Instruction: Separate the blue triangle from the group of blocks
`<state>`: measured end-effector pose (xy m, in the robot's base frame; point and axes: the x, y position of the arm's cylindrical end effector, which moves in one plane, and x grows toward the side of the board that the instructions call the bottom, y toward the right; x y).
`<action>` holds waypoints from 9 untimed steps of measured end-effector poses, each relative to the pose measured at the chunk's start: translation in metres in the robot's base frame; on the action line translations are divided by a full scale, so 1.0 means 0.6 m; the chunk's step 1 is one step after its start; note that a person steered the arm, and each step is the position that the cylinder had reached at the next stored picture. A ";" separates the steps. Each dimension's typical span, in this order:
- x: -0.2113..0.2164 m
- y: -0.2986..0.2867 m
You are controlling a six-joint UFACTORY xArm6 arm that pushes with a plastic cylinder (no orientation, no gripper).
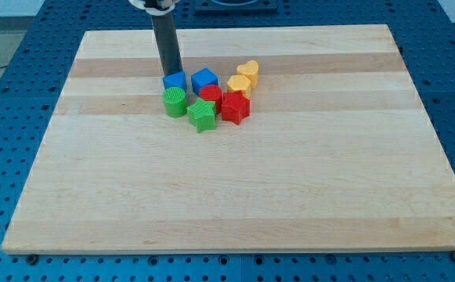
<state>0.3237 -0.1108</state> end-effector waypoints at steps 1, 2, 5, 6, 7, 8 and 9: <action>0.000 0.000; -0.008 -0.003; -0.007 -0.008; 0.002 -0.007; 0.009 -0.032; 0.002 -0.071; 0.004 -0.071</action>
<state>0.3259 -0.1531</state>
